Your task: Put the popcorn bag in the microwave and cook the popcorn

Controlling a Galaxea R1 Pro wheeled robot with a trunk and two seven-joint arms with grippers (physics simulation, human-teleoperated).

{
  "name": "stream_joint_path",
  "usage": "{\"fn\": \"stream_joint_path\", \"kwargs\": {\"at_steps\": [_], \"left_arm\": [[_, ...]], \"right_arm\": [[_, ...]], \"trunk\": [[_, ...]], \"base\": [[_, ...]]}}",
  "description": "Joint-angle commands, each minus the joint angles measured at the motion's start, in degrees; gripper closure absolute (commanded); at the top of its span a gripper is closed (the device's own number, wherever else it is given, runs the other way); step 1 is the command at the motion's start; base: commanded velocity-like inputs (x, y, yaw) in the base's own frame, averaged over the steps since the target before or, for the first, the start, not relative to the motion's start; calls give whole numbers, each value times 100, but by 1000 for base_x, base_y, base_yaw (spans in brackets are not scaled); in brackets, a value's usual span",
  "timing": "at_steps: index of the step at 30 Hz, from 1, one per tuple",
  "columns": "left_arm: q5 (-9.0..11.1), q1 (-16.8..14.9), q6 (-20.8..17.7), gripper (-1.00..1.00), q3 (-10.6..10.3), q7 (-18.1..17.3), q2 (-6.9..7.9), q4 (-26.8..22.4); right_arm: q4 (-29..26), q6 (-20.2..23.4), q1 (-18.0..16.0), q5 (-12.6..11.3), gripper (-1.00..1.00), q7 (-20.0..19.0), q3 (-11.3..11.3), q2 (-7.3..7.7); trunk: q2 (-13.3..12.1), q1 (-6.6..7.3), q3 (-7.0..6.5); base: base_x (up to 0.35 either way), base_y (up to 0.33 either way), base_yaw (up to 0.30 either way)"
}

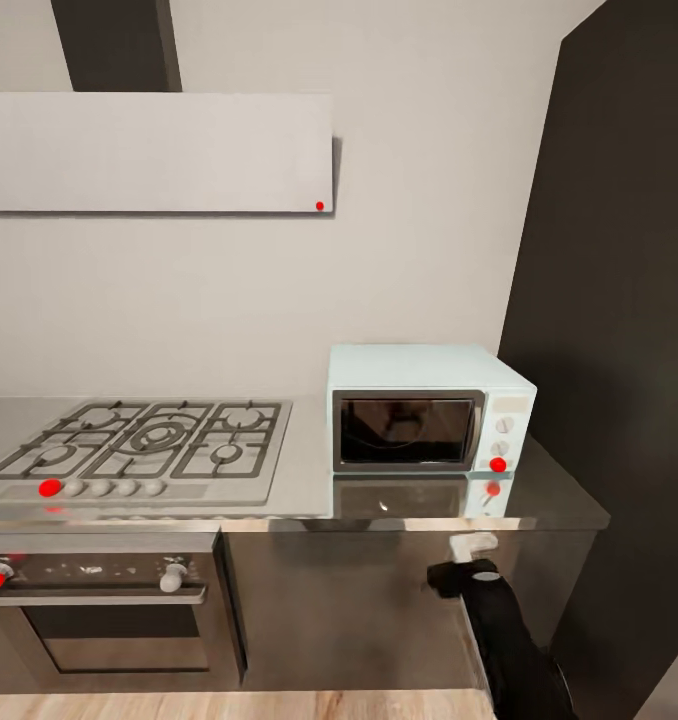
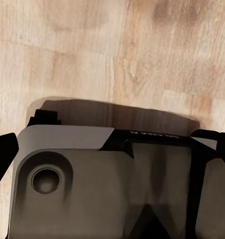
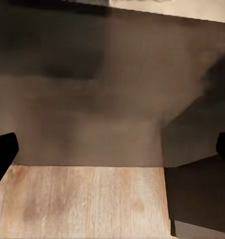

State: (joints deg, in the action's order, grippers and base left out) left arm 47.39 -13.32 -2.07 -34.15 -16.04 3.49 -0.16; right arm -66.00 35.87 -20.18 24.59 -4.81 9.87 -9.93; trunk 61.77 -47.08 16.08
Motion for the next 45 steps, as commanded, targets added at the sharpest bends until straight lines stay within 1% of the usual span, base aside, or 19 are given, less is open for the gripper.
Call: {"fn": "stream_joint_path", "kwargs": {"at_steps": [1,3,5,8,9,14,16,18,19,20,23,27,29,30,32,33,37,43,45], "left_arm": [[60,-4,-21,-100,-39,-21,2,-2],[60,-4,-21,-100,-39,-19,2,-2],[60,-4,-21,-100,-39,-16,2,-2],[60,-4,-21,-100,-34,-18,2,-2],[60,-4,-21,-100,-32,-19,2,-2],[60,-4,-21,-100,-35,-22,2,-2],[60,-4,-21,-100,-32,-22,2,-2],[60,-4,-21,-100,-31,-22,3,-2],[60,-4,-21,-100,-30,-22,3,-2],[60,-4,-21,-100,-31,-22,2,-2],[60,-4,-21,-100,-30,-22,2,-2],[60,-4,-21,-100,-30,-22,9,-2],[60,-4,-21,-100,-30,-22,11,-2],[60,-4,-21,-100,-30,-22,11,-2],[60,-4,-21,-100,-30,-22,11,-2],[60,-4,-21,-100,-30,-22,11,-2],[60,-4,-21,-100,-30,-22,11,-2],[60,-4,-21,-100,-30,-22,11,-2],[60,-4,-21,-100,-30,-22,11,-2]], "right_arm": [[-788,556,-3,53,-100,-244,12,-6],[-1670,1226,-3,54,-100,-455,-7,4],[-2158,1594,5,60,-100,-535,-51,20],[-2341,1913,-133,63,-100,-543,-67,53],[-2380,2088,-485,75,-100,-527,-71,58],[-2357,2108,-1220,106,-100,-371,-73,33],[-2242,1884,-1340,74,-100,-287,-73,27],[-2001,1433,-1381,65,-100,-219,-56,28],[-1611,878,-1398,56,-100,-12,1,27],[-1203,261,-1406,45,-100,350,176,10],[-1064,-310,-1408,38,-100,538,339,-2],[-778,-503,-1408,26,-100,568,423,14],[-572,-765,-1409,29,-100,568,607,51],[-424,-1065,-1409,23,-100,561,809,84],[-258,-1195,-1408,21,-100,505,943,98],[-88,-1243,-1407,20,-100,348,989,109],[10,-1259,-1409,43,-100,-8,1029,189],[10,-1253,-1410,54,-100,-61,1051,220],[13,-1256,-1408,43,-100,-85,1051,296]], "trunk": [[5,0,8],[5,0,8],[5,0,8],[5,0,8],[5,0,8],[5,0,8],[5,0,8],[5,0,8],[5,0,8],[5,0,8],[5,0,8],[5,0,8],[5,0,8],[5,0,8],[5,0,8],[5,0,8],[5,0,8],[5,0,8],[5,0,8]], "base": [[0,0,0],[0,0,0],[0,0,0],[0,0,0],[0,0,0],[0,0,0],[0,0,0],[0,0,0],[0,0,0],[0,0,0],[0,0,0],[0,0,0],[0,0,0],[0,0,0],[0,0,0],[0,0,0],[0,0,0],[0,0,0],[0,0,0]]}}
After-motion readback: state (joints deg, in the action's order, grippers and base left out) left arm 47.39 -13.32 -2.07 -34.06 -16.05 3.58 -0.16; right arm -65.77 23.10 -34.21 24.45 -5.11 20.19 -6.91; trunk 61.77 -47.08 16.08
